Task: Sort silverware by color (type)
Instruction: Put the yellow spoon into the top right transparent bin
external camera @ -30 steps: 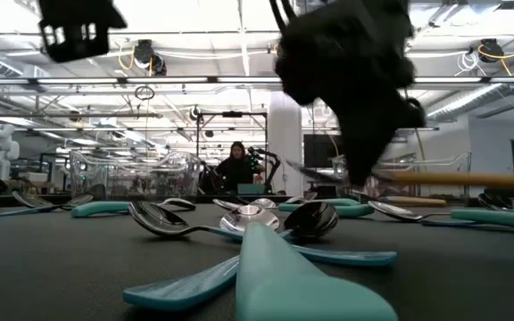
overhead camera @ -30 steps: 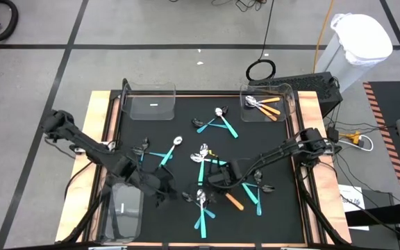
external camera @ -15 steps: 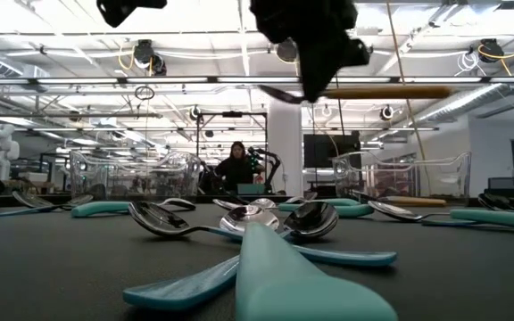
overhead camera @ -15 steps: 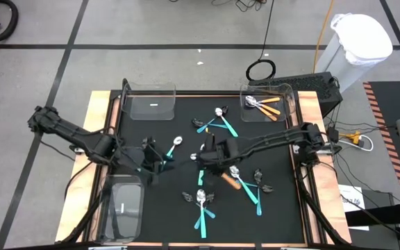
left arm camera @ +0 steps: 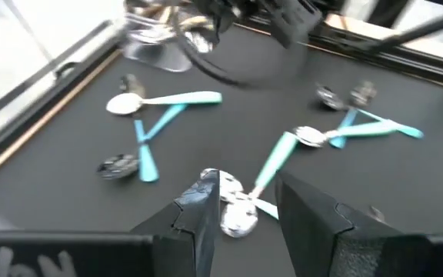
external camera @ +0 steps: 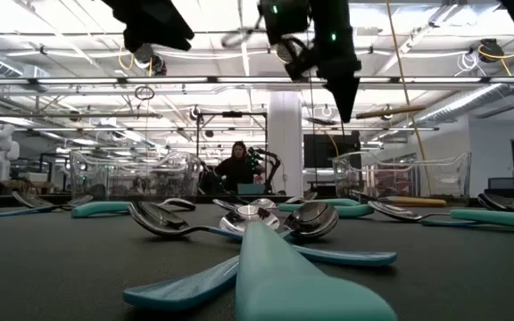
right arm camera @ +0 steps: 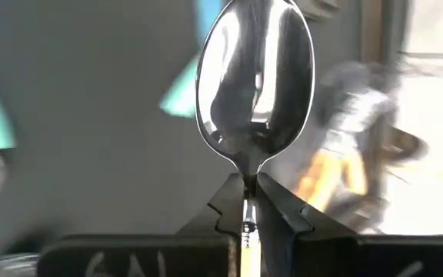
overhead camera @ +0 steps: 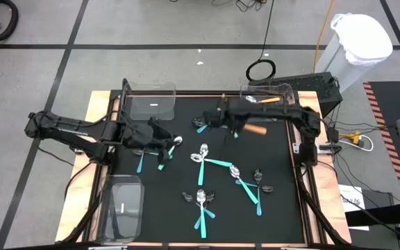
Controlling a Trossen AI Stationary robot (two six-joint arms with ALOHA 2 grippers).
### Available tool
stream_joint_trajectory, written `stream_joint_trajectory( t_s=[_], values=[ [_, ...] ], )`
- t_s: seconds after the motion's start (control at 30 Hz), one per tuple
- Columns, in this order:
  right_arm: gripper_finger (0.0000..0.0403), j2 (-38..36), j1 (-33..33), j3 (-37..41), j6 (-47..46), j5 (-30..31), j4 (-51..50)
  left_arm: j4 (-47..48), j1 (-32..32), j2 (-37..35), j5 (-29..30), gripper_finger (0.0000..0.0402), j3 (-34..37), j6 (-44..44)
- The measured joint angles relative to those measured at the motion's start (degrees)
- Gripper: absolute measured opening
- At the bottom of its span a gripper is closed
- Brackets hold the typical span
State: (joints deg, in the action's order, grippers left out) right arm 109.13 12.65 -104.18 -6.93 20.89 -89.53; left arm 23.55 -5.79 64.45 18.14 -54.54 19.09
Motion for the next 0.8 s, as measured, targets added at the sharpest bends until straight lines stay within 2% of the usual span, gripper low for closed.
stream_joint_trajectory(
  t_s=[0.07, 0.27, 0.47, 0.57, 0.7, 0.8],
  values=[
    [0.0015, -0.7, 4.6, 0.0, 3.5, 1.9, 0.4, 0.0, 1.6, 0.0, 0.9, 0.0129, 0.0, 0.0],
    [0.0015, -2.0, 17.5, 0.0, 13.5, 1.6, 5.0, 0.1, 4.7, 0.0, 5.4, 0.0129, 0.0, 0.0],
    [0.0015, -2.1, 27.6, 2.8, 23.5, 1.5, 7.8, 0.1, 5.6, 0.0, 5.8, 0.0129, 0.0, 0.1],
    [0.0015, -2.0, 31.7, 5.5, 27.9, 0.9, 10.4, 0.1, 5.6, 0.0, 6.2, 0.0129, 0.0, 0.5],
    [0.0015, -2.0, 35.6, 8.8, 31.7, -4.9, 13.6, 0.1, 6.9, 0.0, 9.6, 0.0129, 0.0, 4.3],
    [0.0015, -2.0, 37.1, 11.2, 33.5, -5.8, 16.2, 0.1, 9.4, 0.0, 8.5, 0.0129, 0.1, 4.4]
  ],
)
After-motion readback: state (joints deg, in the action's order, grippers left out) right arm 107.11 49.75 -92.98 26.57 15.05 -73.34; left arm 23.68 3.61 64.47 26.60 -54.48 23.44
